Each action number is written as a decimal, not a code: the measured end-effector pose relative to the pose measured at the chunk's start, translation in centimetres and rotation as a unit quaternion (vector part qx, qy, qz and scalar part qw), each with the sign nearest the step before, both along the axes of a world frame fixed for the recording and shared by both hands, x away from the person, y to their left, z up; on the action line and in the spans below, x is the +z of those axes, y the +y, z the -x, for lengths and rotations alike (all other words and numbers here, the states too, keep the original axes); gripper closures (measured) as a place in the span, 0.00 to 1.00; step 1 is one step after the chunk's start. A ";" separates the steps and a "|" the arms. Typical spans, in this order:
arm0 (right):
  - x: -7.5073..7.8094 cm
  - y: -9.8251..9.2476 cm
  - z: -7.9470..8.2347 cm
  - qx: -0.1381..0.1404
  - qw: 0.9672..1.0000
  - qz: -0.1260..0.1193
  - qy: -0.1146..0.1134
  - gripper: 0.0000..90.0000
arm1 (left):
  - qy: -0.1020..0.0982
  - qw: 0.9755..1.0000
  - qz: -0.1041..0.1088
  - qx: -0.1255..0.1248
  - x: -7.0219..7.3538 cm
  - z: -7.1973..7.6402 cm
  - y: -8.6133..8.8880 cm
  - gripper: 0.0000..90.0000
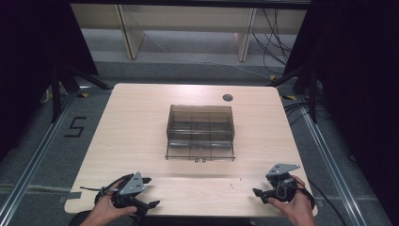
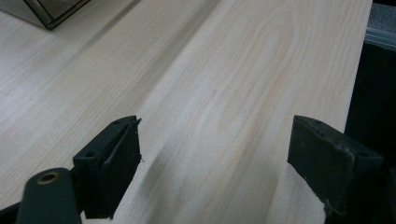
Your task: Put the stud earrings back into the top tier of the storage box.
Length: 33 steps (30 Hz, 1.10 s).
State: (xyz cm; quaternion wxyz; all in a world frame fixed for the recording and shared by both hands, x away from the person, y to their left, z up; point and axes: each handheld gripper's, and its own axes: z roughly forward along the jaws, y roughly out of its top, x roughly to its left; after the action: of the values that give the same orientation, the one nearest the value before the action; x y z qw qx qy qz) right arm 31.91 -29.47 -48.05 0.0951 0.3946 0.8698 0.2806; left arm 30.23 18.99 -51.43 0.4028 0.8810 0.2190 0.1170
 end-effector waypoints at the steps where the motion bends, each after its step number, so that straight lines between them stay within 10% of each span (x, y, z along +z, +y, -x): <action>1: 0.0 0.0 0.0 0.000 1.000 0.001 0.000 0.28 | 0.001 1.000 -0.001 -0.002 0.0 0.0 0.0 0.18; 33: 2.7 3.3 -1.3 0.039 0.998 0.047 0.022 0.57 | -0.003 1.000 -0.003 0.000 0.0 -0.2 0.0 0.18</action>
State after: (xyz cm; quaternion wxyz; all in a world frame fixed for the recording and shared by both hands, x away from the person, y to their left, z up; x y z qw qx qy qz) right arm 33.23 -26.12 -45.32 0.0835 0.3619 0.8985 0.2338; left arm 30.45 19.02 -51.43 0.4007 0.8820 0.2173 0.1197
